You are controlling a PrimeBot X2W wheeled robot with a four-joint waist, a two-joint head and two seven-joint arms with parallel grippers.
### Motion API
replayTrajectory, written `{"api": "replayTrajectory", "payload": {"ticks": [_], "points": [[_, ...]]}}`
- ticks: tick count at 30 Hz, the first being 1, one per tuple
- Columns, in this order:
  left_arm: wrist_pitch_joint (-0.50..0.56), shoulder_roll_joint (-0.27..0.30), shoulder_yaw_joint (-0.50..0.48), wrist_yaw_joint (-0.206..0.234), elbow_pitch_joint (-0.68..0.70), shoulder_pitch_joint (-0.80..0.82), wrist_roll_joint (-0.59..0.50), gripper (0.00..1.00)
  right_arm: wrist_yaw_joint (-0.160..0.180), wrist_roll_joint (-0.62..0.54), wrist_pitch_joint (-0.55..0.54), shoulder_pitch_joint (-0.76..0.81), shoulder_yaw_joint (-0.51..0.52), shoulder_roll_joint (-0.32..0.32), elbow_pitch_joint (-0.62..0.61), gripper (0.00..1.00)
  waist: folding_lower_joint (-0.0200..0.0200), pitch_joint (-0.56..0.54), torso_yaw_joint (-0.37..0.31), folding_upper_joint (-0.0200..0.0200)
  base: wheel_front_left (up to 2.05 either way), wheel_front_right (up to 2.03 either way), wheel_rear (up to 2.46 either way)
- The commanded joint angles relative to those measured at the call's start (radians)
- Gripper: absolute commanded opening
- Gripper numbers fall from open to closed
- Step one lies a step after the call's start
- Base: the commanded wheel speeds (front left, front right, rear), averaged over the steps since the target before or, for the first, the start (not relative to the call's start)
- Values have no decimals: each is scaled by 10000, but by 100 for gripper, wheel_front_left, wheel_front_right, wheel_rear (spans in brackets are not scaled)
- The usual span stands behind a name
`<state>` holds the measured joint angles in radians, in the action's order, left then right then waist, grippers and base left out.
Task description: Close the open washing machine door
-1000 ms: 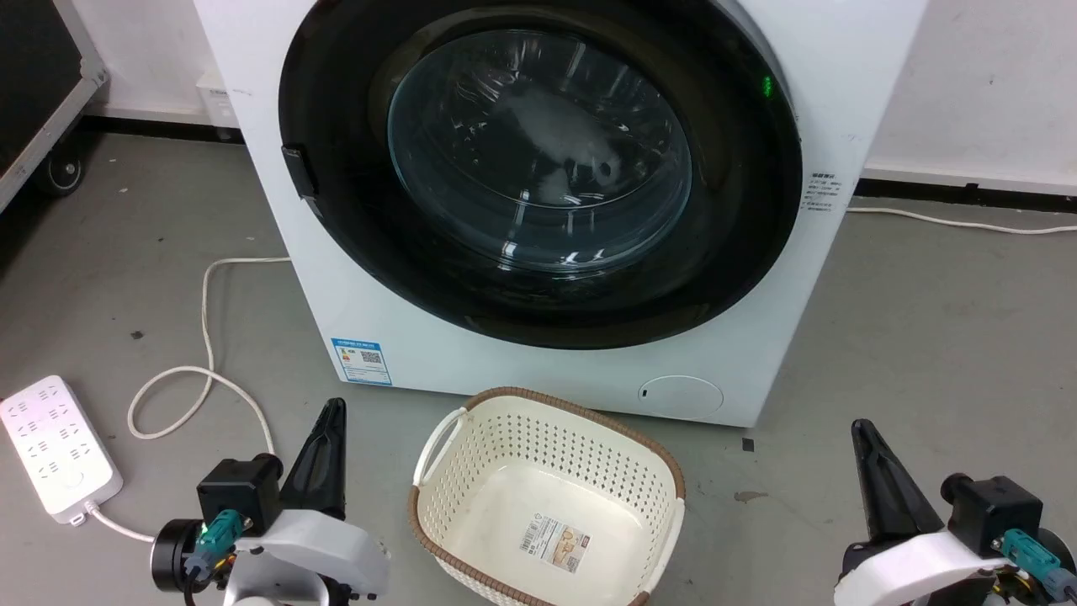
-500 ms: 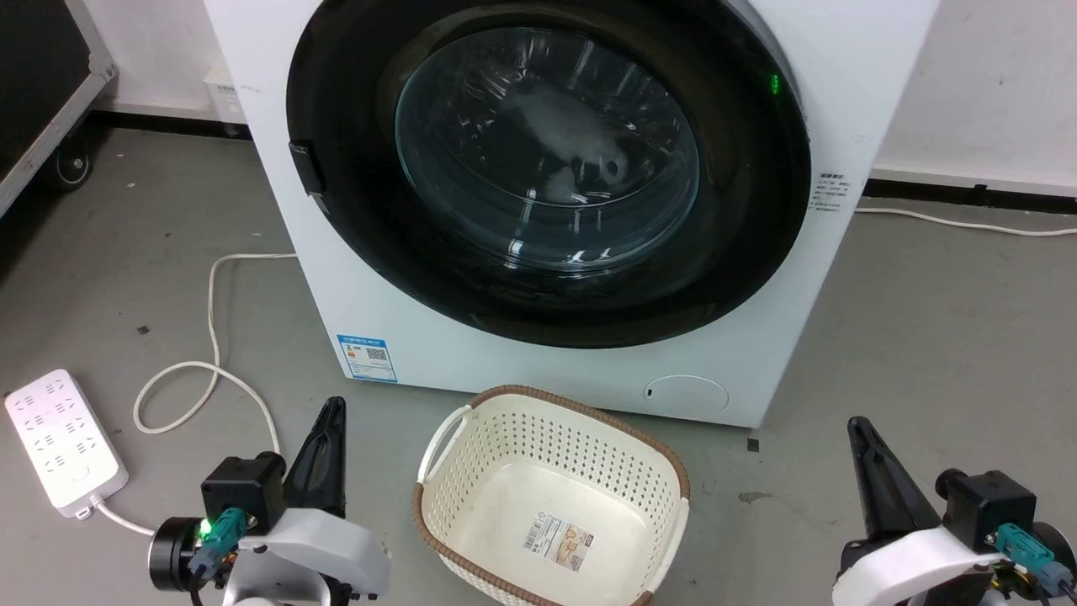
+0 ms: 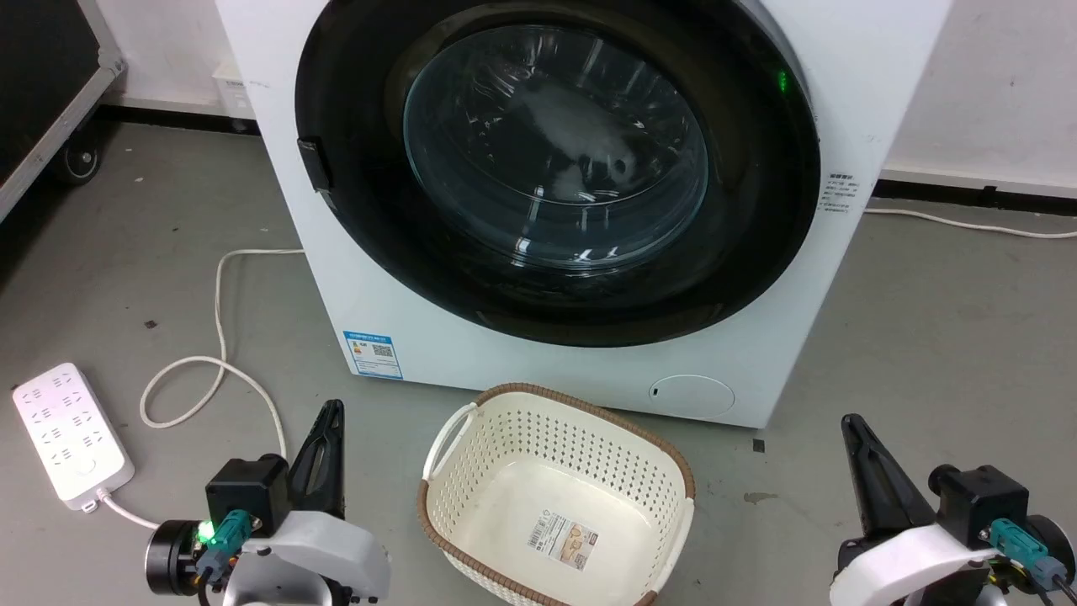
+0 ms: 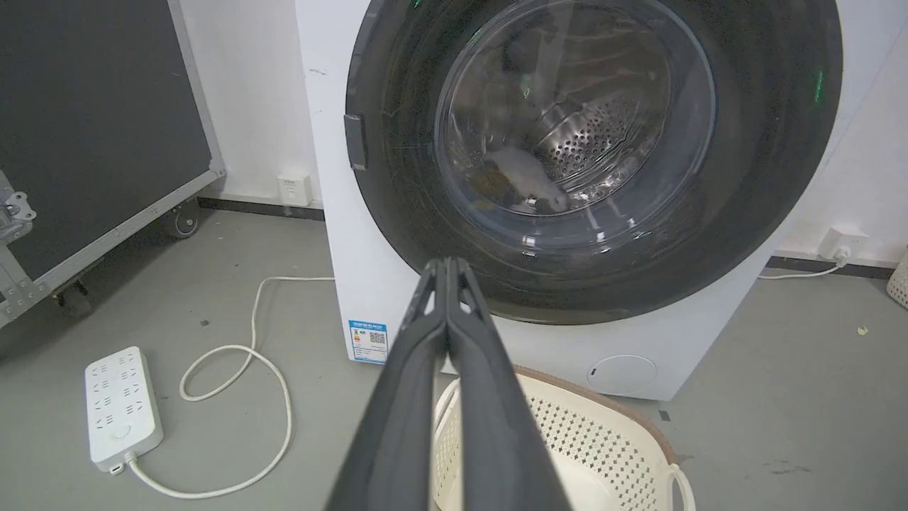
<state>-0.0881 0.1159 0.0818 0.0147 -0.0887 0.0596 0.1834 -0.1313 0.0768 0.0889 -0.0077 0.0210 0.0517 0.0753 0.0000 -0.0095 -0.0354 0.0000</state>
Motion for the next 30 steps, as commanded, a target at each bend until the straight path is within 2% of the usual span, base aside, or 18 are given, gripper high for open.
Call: {"api": "replayTrajectory", "payload": {"ticks": [1,30], "points": [[60,-46,-71,-37,85,-163,-147,0,3,-88,-67,46,-30,-9,-102,0,0,4,12,0,0,0,0],[514,-383,-484,-98,528,-402,-1080,0,5,-464,-521,63,-130,-12,-462,0,0,54,201,0,0,0,0]]}}
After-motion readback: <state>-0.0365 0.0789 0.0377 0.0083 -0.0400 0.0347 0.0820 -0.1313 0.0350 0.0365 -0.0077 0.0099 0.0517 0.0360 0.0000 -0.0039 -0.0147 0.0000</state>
